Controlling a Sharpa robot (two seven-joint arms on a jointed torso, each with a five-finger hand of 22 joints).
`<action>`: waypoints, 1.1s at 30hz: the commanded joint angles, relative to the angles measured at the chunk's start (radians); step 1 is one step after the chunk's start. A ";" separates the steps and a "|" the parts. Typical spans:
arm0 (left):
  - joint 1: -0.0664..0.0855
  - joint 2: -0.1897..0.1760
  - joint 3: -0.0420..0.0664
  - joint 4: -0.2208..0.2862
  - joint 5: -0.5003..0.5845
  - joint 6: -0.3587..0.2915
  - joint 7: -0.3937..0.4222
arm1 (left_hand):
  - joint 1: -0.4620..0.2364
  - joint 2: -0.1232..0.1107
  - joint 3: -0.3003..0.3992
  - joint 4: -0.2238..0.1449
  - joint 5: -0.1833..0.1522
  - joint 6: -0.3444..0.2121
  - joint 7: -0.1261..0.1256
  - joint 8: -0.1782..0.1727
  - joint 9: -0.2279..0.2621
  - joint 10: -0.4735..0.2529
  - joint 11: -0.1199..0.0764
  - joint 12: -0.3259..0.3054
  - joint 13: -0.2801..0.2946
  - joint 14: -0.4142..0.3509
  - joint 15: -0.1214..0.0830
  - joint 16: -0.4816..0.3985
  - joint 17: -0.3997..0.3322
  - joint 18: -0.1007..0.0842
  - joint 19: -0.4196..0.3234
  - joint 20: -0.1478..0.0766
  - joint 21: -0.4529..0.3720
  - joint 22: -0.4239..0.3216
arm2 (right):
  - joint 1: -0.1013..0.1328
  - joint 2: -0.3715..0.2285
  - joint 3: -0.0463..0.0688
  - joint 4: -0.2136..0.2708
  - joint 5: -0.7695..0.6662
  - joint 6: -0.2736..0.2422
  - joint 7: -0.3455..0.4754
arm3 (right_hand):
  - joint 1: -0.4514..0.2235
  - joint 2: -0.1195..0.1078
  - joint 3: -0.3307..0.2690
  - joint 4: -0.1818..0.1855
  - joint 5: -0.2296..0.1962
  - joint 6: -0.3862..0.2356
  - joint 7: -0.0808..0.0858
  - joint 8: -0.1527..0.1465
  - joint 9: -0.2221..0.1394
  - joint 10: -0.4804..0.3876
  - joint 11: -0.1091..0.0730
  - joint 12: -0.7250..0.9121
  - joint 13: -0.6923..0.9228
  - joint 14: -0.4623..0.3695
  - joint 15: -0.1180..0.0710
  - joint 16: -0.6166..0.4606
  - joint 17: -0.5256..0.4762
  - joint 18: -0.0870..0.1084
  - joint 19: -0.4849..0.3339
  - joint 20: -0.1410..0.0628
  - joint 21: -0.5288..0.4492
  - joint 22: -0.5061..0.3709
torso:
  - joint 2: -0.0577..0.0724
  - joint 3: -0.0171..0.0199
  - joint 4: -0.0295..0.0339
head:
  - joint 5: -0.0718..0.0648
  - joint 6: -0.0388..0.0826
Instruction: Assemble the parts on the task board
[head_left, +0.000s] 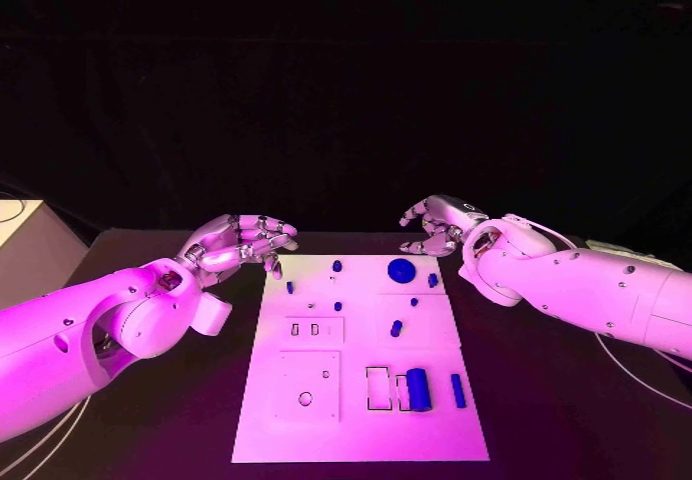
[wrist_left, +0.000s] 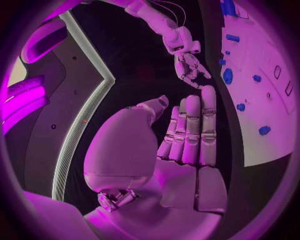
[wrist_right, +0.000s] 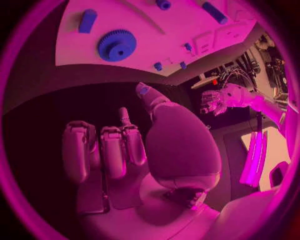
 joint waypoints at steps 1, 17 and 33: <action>-0.002 0.002 0.000 0.001 -0.007 0.025 0.012 | -0.006 -0.001 0.005 -0.001 0.004 -0.005 0.013 -0.006 0.001 -0.006 -0.003 -0.004 -0.002 -0.003 0.000 -0.001 0.000 0.014 -0.008 0.000 0.006 0.001 | 0.002 0.000 0.001 -0.015 0.043 0.156 -0.015 | 0.005 0.012 -0.009 0.012 0.007 0.002 0.008 0.010 0.002 0.105 0.005 0.047 0.256 0.094 0.010 0.024 0.207 -0.017 0.059 0.009 0.035 0.141 | 0.000 0.0013 0.0005 | -0.003 0.002; -0.003 -0.001 0.000 0.006 -0.007 0.028 0.011 | -0.007 -0.001 0.006 -0.001 0.004 -0.005 0.013 -0.005 0.002 -0.005 -0.003 -0.003 -0.001 0.000 -0.001 0.000 0.001 0.014 -0.008 0.000 0.008 0.003 | -0.019 0.026 -0.002 -0.053 0.023 0.230 -0.075 | 0.004 0.011 -0.017 0.026 0.006 0.002 0.009 0.018 0.004 0.111 0.006 0.052 0.263 0.096 0.012 0.028 0.218 -0.021 0.066 0.012 0.051 0.163 | 0.005 -0.0001 0.0038 | -0.006 -0.017; -0.003 -0.002 0.000 0.010 -0.007 0.028 0.010 | -0.007 -0.001 0.006 -0.001 0.004 -0.005 0.013 -0.005 0.002 -0.005 -0.003 -0.003 -0.001 0.000 -0.001 0.000 0.001 0.014 -0.008 0.000 0.008 0.003 | -0.029 0.051 -0.002 -0.076 0.015 0.209 -0.093 | 0.013 0.017 -0.011 0.028 0.009 0.002 0.009 0.023 0.004 0.107 0.007 0.049 0.259 0.095 0.013 0.028 0.216 -0.022 0.066 0.013 0.053 0.165 | 0.004 0.0006 0.0041 | -0.008 -0.025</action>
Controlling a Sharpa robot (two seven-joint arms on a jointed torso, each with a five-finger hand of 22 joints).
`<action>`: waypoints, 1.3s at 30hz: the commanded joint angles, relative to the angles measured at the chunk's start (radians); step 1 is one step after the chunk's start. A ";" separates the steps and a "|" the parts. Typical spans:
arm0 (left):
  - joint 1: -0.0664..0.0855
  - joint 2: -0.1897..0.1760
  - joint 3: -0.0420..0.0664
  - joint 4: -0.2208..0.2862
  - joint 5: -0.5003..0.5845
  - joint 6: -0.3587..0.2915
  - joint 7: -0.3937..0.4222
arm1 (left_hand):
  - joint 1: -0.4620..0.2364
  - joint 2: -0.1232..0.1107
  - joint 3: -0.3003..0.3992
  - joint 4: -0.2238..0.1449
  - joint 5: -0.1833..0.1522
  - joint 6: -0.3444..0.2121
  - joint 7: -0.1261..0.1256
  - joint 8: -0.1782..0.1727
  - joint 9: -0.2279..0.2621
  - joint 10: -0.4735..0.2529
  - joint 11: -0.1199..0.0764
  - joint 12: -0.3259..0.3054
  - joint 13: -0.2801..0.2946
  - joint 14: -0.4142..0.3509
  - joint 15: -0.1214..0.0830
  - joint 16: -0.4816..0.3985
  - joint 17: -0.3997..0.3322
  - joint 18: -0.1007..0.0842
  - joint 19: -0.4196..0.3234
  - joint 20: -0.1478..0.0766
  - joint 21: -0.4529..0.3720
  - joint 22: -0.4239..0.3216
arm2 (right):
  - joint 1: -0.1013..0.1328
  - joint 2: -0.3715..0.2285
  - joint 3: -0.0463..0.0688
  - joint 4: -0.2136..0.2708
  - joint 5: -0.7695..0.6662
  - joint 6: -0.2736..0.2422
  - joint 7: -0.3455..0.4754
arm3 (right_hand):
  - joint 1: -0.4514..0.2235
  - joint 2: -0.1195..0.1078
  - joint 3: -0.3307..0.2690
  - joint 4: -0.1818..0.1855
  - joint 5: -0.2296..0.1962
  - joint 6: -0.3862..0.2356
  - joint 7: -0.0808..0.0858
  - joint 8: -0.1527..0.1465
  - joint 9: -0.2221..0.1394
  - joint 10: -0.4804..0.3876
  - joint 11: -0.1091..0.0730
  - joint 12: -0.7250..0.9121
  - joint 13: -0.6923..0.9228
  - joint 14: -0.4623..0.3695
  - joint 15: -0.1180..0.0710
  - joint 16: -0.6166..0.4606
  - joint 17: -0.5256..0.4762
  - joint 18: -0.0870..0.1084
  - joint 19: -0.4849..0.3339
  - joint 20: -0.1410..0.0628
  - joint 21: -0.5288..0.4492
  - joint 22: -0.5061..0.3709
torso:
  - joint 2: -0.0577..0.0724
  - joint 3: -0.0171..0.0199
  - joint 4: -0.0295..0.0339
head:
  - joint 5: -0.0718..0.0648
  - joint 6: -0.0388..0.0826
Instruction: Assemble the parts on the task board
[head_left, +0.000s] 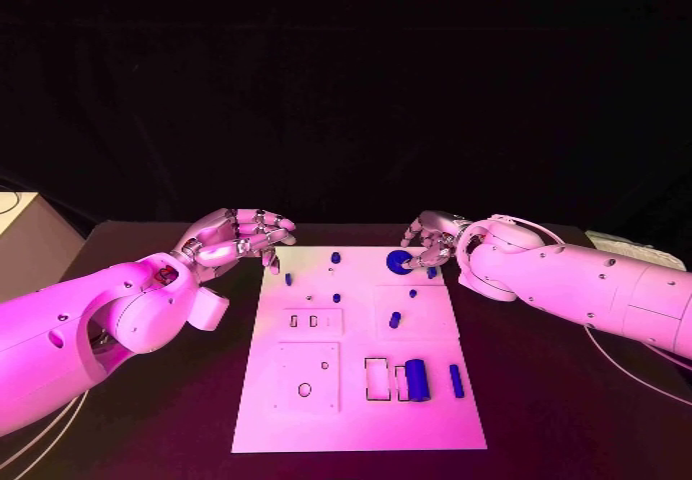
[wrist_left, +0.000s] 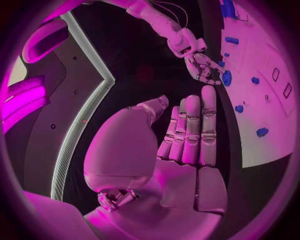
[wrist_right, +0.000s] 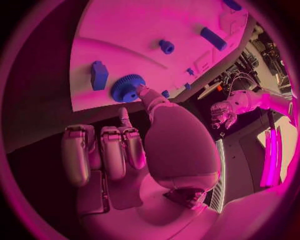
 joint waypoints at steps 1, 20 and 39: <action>0.000 0.000 0.001 0.003 -0.004 0.019 0.010 | -0.007 -0.001 0.006 -0.001 0.004 -0.005 0.013 -0.005 0.002 -0.005 -0.003 -0.003 -0.001 0.000 -0.001 0.000 0.001 0.014 -0.008 0.000 0.003 0.002 | -0.003 0.007 0.000 -0.006 -0.010 0.003 -0.009 | 0.003 0.008 0.002 0.003 0.005 0.001 0.003 0.004 0.002 0.103 0.005 0.000 0.259 0.094 0.009 0.005 0.216 -0.007 0.067 0.006 0.005 0.165 | 0.000 0.0004 0.0005 | 0.001 -0.002; 0.000 -0.002 0.001 0.006 -0.004 0.020 0.010 | -0.007 -0.001 0.007 -0.002 0.004 -0.005 0.013 -0.005 0.002 -0.005 -0.003 -0.003 -0.001 0.001 -0.001 0.000 0.001 0.014 -0.008 0.000 0.005 0.002 | -0.009 0.027 -0.002 -0.026 -0.008 0.017 -0.010 | 0.009 0.014 0.012 0.005 0.006 0.007 0.002 0.011 0.003 0.098 0.004 -0.003 0.255 0.093 0.009 0.005 0.214 -0.007 0.067 0.007 0.006 0.167 | -0.001 0.0006 -0.0011 | 0.003 -0.013; 0.000 -0.004 0.001 0.006 -0.004 0.022 0.009 | -0.007 0.000 0.008 -0.003 0.004 -0.005 0.013 -0.005 0.003 -0.006 -0.003 -0.004 -0.001 0.002 -0.001 0.000 0.001 0.014 -0.008 0.000 0.006 0.003 | -0.010 0.029 -0.003 -0.018 -0.047 -0.007 0.006 | 0.004 0.042 0.182 0.005 0.019 0.106 -0.027 0.068 0.010 0.101 -0.021 -0.001 0.257 0.091 -0.016 0.001 0.206 -0.007 0.064 -0.012 0.007 0.171 | -0.001 0.0000 0.0000 | 0.003 -0.014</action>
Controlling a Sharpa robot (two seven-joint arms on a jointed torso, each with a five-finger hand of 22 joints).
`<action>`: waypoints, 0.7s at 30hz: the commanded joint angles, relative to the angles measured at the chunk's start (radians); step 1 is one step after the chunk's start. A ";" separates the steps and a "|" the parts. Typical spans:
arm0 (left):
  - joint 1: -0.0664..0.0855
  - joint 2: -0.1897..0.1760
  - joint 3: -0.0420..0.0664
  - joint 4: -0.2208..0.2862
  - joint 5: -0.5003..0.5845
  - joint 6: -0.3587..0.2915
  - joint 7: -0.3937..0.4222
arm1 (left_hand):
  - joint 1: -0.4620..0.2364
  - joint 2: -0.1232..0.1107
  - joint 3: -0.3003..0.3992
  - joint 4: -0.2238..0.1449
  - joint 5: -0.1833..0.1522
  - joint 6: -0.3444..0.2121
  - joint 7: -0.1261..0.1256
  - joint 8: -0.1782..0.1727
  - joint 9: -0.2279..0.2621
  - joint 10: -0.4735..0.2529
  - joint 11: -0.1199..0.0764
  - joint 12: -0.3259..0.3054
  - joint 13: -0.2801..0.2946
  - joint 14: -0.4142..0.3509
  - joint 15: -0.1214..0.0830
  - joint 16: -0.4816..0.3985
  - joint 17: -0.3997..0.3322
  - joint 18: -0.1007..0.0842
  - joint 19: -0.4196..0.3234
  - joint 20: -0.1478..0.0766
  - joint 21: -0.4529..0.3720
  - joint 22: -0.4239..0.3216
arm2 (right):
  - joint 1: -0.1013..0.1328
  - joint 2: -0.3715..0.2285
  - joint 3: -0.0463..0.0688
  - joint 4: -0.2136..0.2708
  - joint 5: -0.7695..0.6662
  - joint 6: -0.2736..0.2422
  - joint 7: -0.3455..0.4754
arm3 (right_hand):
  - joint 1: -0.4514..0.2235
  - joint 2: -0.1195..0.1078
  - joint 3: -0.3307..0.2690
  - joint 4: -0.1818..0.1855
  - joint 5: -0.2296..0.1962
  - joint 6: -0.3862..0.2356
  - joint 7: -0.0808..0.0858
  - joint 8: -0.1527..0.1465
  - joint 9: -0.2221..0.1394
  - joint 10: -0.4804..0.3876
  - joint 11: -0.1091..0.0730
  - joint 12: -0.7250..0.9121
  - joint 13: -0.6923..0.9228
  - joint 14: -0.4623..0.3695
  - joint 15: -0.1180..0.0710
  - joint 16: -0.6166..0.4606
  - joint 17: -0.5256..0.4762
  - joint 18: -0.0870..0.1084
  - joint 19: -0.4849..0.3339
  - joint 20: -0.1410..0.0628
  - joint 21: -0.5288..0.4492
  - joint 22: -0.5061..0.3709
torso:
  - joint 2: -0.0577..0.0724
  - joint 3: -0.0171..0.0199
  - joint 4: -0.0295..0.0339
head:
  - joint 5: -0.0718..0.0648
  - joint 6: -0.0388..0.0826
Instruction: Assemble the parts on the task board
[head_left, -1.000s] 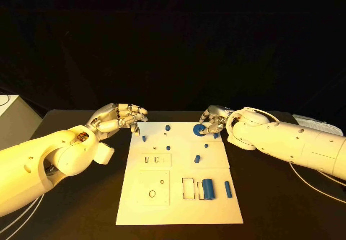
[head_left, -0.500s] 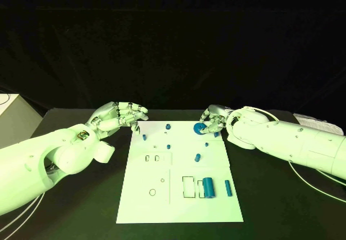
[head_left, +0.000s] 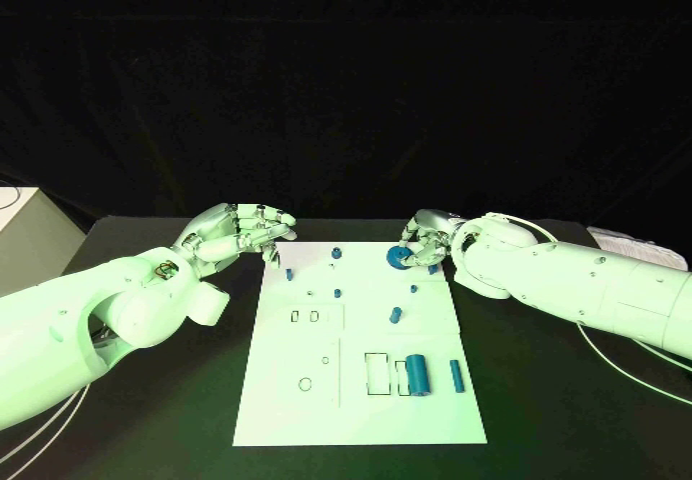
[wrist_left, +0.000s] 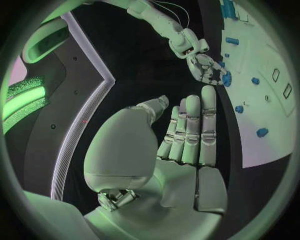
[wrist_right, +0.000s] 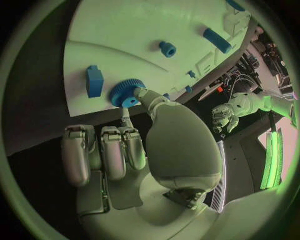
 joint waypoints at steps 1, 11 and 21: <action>0.000 0.000 0.001 0.003 -0.003 0.020 0.009 | -0.007 0.000 0.005 0.000 0.004 -0.006 0.013 -0.005 0.002 -0.006 -0.003 -0.004 -0.001 0.002 -0.001 0.000 0.001 0.014 -0.008 0.000 0.006 0.002 | -0.001 0.001 0.000 0.004 -0.039 -0.012 0.013 | -0.009 0.021 0.023 0.000 0.007 0.021 -0.010 0.015 0.005 0.099 -0.010 -0.001 0.257 0.090 -0.010 0.001 0.206 -0.007 0.064 -0.013 0.003 0.171 | 0.000 -0.0007 0.0010 | -0.001 0.000; 0.000 0.000 0.001 0.002 -0.003 0.023 0.008 | -0.008 0.000 0.006 0.000 0.004 -0.005 0.013 -0.005 0.002 -0.006 -0.003 -0.004 -0.001 0.002 -0.001 -0.001 0.001 0.014 -0.009 0.001 0.007 0.002 | -0.003 -0.004 0.000 0.027 -0.066 -0.093 0.012 | -0.036 0.006 0.047 0.001 0.016 0.025 -0.013 0.018 0.005 0.101 -0.013 0.000 0.259 0.090 -0.015 0.001 0.206 -0.007 0.065 -0.020 0.005 0.173 | 0.000 0.0001 0.0004 | 0.002 0.005; 0.000 0.003 0.000 -0.008 -0.002 0.024 0.007 | -0.008 0.001 0.007 0.000 0.004 -0.005 0.013 -0.005 0.003 -0.006 -0.003 -0.004 -0.001 0.002 -0.001 -0.001 0.001 0.014 -0.009 0.001 0.008 0.002 | -0.004 -0.001 0.002 0.146 -0.149 -0.192 0.003 | -0.040 -0.011 0.053 -0.008 0.017 0.025 -0.014 0.019 0.005 0.103 -0.014 0.002 0.262 0.091 -0.016 0.001 0.209 -0.010 0.070 -0.021 0.015 0.186 | -0.002 -0.0005 -0.0001 | 0.010 0.008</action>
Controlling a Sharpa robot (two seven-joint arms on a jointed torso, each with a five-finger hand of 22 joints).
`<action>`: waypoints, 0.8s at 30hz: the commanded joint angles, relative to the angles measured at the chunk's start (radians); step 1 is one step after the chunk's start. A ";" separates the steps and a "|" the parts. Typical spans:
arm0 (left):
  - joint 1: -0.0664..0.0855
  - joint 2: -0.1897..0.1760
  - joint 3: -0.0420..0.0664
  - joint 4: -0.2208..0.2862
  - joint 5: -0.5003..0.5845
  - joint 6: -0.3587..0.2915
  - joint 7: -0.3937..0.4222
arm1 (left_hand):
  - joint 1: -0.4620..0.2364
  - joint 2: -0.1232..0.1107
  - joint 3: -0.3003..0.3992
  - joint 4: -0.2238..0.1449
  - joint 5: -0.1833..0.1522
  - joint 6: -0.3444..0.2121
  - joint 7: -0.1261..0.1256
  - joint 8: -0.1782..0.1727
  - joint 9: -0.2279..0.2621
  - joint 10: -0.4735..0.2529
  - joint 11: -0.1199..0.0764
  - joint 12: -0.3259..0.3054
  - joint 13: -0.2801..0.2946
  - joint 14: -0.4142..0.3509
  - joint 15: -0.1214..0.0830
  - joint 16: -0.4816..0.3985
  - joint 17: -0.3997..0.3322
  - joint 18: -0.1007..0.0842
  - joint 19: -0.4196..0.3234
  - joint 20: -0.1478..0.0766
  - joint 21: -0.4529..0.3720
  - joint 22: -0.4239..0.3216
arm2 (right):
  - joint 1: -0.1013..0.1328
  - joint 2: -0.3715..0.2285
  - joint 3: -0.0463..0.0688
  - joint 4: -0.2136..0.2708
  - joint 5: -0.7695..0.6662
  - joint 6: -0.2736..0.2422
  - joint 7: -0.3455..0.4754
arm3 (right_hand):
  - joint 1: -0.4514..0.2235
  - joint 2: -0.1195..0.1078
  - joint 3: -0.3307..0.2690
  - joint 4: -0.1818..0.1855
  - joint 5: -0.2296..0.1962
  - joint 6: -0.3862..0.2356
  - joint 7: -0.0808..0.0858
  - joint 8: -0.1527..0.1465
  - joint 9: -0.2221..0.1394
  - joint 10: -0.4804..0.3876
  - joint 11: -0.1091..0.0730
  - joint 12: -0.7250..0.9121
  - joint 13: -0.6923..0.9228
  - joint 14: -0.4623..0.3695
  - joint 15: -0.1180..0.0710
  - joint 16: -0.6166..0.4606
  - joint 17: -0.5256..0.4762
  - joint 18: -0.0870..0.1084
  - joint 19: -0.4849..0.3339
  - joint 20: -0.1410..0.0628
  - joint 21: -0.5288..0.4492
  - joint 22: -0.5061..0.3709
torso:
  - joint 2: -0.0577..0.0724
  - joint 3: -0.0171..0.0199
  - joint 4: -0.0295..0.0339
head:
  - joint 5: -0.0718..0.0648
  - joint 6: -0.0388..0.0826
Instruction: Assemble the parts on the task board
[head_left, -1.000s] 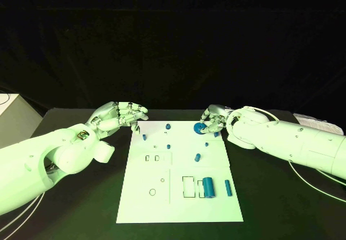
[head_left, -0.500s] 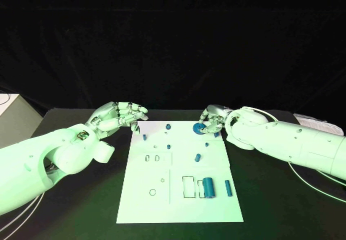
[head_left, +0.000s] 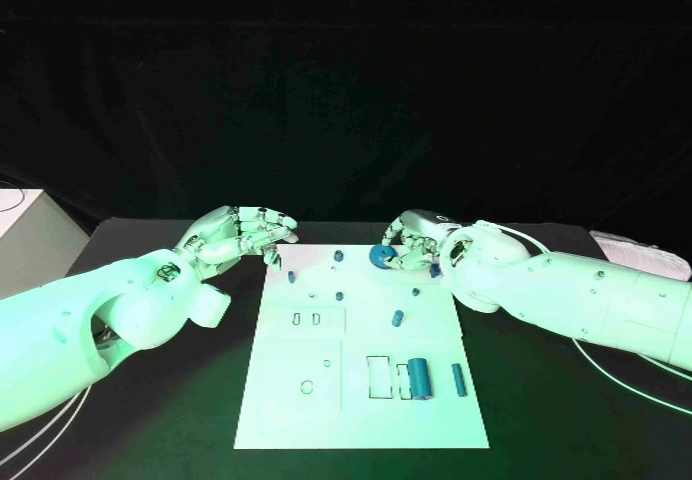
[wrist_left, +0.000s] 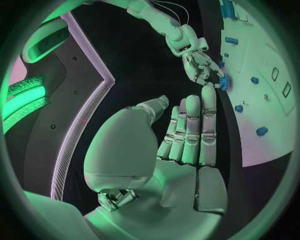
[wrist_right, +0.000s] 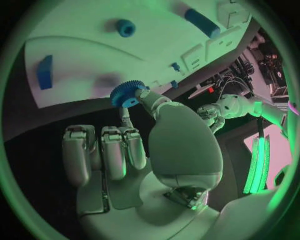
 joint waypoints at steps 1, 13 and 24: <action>0.000 0.004 0.000 -0.003 -0.002 0.020 0.008 | -0.007 0.001 0.007 -0.001 0.004 -0.005 0.013 -0.005 0.001 -0.006 -0.003 -0.004 -0.001 0.002 -0.001 -0.001 0.001 0.014 -0.010 0.001 0.004 0.001 | 0.000 0.018 0.001 0.029 -0.092 -0.074 -0.001 | 0.002 -0.011 0.003 -0.004 0.003 0.023 -0.015 0.016 0.005 0.103 -0.007 0.002 0.261 0.090 -0.007 0.001 0.209 -0.010 0.070 -0.006 0.006 0.186 | -0.001 -0.0003 -0.0014 | 0.007 0.001; 0.000 0.015 0.000 -0.008 -0.002 0.020 0.006 | -0.006 0.002 0.008 -0.002 0.004 -0.005 0.013 -0.005 0.002 -0.006 -0.003 -0.003 -0.001 0.002 -0.001 -0.002 0.001 0.014 -0.010 0.001 0.005 0.002 | -0.023 0.114 -0.005 0.025 -0.208 -0.096 -0.036 | 0.002 -0.018 0.007 -0.009 0.002 0.022 -0.014 0.014 0.004 0.101 -0.007 0.000 0.259 0.090 -0.007 0.001 0.208 -0.010 0.070 -0.007 0.004 0.184 | 0.002 0.0000 0.0006 | 0.017 0.004; 0.000 0.018 0.000 -0.005 -0.001 0.018 0.003 | -0.006 0.002 0.008 -0.002 0.004 -0.005 0.013 -0.005 0.002 -0.006 -0.003 -0.003 -0.001 0.002 -0.001 -0.002 0.001 0.014 -0.010 0.001 0.005 0.002 | -0.057 0.179 -0.008 -0.022 -0.290 -0.108 -0.048 | 0.001 -0.020 0.011 -0.012 0.000 0.019 -0.014 0.013 0.003 0.099 -0.006 -0.002 0.257 0.089 -0.008 0.000 0.206 -0.009 0.069 -0.007 0.003 0.183 | 0.011 0.0002 0.0121 | 0.017 0.004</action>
